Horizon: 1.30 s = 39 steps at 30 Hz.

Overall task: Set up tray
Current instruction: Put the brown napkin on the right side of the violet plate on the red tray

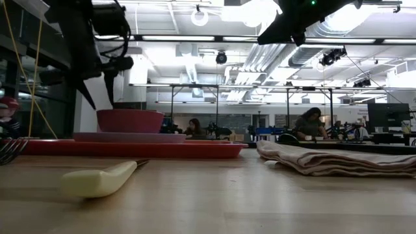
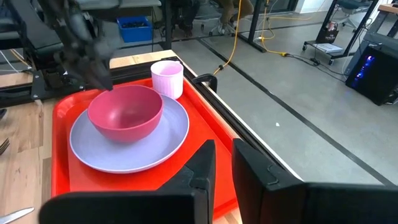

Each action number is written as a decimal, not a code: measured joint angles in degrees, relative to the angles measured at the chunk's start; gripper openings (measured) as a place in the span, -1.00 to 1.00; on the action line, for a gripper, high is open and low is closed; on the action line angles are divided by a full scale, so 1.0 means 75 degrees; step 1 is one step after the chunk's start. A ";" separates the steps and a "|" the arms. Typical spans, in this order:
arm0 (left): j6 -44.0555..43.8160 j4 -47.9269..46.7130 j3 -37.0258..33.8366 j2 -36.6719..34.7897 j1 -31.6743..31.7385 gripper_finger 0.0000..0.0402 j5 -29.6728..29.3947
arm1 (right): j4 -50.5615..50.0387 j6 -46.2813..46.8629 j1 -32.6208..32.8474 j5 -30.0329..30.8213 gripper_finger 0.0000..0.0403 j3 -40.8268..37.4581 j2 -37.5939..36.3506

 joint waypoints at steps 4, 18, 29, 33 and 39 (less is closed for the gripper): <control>0.0060 0.0164 0.0000 -0.0654 -0.0003 -0.01 0.0061 | -0.0070 -0.0003 -0.0001 0.0000 -0.86 0.0000 0.0000; 0.2012 0.1335 -0.0002 -0.2175 -0.0991 -0.03 -0.0289 | -0.1264 0.0432 0.0003 -0.0224 -0.88 0.0000 0.0003; 0.2221 0.1590 -0.0003 -0.2220 -0.3318 -0.04 -0.1758 | -0.0313 0.1344 0.0414 -0.0230 -0.89 -0.0922 -0.0049; 0.2200 0.1591 -0.0003 -0.2220 -0.4000 -0.04 -0.2110 | 0.0595 0.1944 0.0763 -0.0211 -0.93 -0.1682 -0.0099; 0.2199 0.1581 -0.0003 -0.2220 -0.4740 -0.04 -0.2243 | 0.0193 0.2399 0.1167 -0.0276 -0.99 -0.1903 -0.0187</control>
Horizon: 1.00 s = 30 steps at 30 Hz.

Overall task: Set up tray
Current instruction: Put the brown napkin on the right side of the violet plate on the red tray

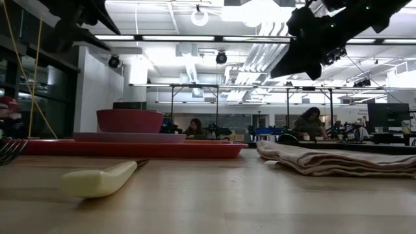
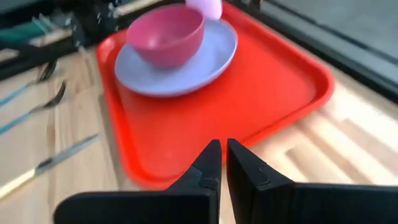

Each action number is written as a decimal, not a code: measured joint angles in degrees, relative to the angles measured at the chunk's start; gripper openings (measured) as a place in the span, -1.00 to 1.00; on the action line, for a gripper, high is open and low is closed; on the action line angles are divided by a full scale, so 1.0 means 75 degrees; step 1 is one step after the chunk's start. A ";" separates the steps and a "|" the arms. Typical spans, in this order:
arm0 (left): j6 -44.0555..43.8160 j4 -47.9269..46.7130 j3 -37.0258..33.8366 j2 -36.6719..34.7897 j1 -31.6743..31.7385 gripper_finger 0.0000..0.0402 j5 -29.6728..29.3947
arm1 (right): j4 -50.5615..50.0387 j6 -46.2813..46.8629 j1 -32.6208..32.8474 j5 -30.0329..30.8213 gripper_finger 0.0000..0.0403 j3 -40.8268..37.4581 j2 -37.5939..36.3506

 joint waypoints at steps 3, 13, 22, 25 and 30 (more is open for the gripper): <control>0.0069 -0.0051 0.0000 0.0000 -0.0316 -0.04 -0.0147 | -0.0362 0.0040 0.0133 -0.0214 -0.99 0.0000 -0.0017; 0.1130 -0.0443 0.0000 0.0000 -0.1569 -0.04 -0.0785 | -0.2318 0.1222 0.0212 -0.0593 -0.99 0.0000 -0.0012; 0.0685 -0.1129 -0.0168 -0.0040 -0.2370 -0.04 -0.1594 | -0.2427 0.2230 0.0212 -0.0498 -0.95 0.0000 -0.0012; 0.0436 -0.0848 -0.0604 -0.0297 -0.2594 -0.04 -0.1762 | -0.2428 0.2360 0.0212 -0.0524 -0.95 0.0000 -0.0009; 0.0359 -0.0111 -0.1255 -0.0740 -0.3035 -0.04 -0.1928 | -0.2414 0.1726 0.0259 -0.1235 -0.90 0.0000 0.0009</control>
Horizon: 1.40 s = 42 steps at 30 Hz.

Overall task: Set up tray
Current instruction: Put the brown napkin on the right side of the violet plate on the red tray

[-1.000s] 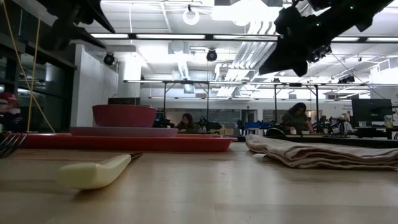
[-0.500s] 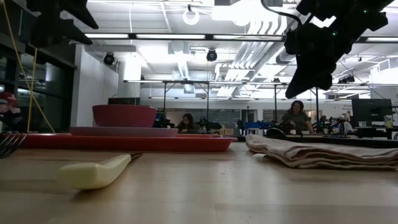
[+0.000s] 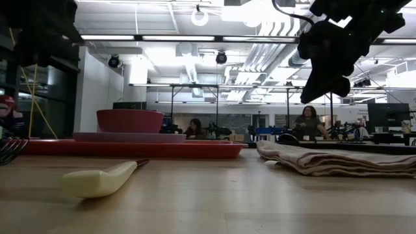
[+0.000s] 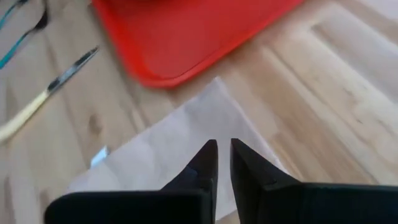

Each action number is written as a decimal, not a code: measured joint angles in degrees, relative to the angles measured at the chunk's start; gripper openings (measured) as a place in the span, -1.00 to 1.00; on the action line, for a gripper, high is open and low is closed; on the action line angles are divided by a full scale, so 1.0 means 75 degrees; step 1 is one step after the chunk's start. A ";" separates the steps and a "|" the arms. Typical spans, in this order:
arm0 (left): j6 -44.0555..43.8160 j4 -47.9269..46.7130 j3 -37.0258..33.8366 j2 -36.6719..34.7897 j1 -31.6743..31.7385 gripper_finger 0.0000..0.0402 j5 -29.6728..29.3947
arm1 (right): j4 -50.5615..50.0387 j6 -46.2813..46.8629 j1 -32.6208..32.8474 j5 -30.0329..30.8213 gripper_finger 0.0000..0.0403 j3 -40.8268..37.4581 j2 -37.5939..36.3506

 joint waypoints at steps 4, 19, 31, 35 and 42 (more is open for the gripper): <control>-0.0001 -0.0132 -0.0205 -0.0297 -0.0354 -0.04 -0.0286 | 0.0033 -0.0817 0.0084 -0.0315 -0.80 0.0000 0.0151; -0.0796 -0.0069 -0.0974 -0.1301 -0.1255 -0.04 -0.0522 | 0.1601 -0.2987 -0.0124 -0.0723 -0.29 0.0003 0.2383; -0.0801 -0.0097 -0.0974 -0.1311 -0.1233 -0.04 -0.0520 | 0.1630 -0.3491 -0.0895 -0.0877 0.10 0.0003 0.3069; -0.0801 -0.0126 -0.0971 -0.1311 -0.1233 -0.04 -0.0517 | 0.1605 -0.3572 -0.1049 -0.1077 0.13 0.0003 0.3183; -0.0855 -0.0121 -0.0971 -0.1311 -0.1233 -0.04 -0.0515 | 0.1664 -0.3790 -0.1299 -0.1391 0.12 0.0041 0.3806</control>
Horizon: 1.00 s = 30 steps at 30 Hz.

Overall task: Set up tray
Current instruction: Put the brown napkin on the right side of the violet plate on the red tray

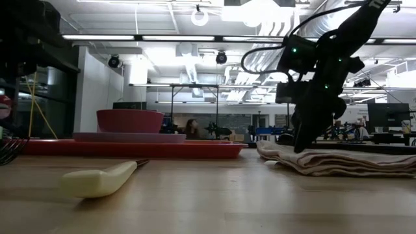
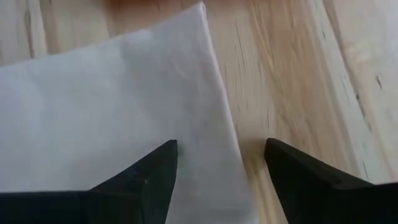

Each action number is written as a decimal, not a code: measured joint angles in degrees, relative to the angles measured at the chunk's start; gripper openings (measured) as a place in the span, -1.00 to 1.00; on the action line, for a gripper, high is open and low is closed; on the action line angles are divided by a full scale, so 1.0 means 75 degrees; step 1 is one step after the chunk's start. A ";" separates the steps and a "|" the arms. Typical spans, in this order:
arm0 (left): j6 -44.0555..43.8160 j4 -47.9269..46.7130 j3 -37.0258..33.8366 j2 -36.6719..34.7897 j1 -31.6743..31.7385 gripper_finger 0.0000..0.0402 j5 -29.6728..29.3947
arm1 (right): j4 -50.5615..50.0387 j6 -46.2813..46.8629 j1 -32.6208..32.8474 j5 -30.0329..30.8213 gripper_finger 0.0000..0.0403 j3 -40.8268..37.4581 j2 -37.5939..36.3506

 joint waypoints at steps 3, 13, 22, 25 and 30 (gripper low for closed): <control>-0.0007 0.0001 0.0002 0.0000 0.0000 -0.04 0.0004 | 0.0057 -0.0028 -0.0041 -0.0121 0.11 0.0009 0.0264; -0.0058 -0.0025 0.0002 0.0000 0.0000 -0.04 0.0013 | 0.0147 -0.0130 -0.0042 -0.0323 -0.27 -0.0002 0.0396; -0.0116 -0.0122 0.0008 0.0000 0.0000 -0.04 0.0010 | 0.0110 -0.0160 -0.0039 -0.0929 -0.88 -0.0023 0.0428; -0.0116 -0.0153 0.0008 0.0000 0.0000 -0.04 0.0010 | 0.0090 -0.0155 -0.0034 -0.1023 -0.98 -0.0026 0.0428; -0.0124 -0.0153 0.0008 0.0000 0.0000 -0.04 0.0007 | 0.0086 -0.0154 -0.0028 -0.1047 -0.99 -0.0032 0.0428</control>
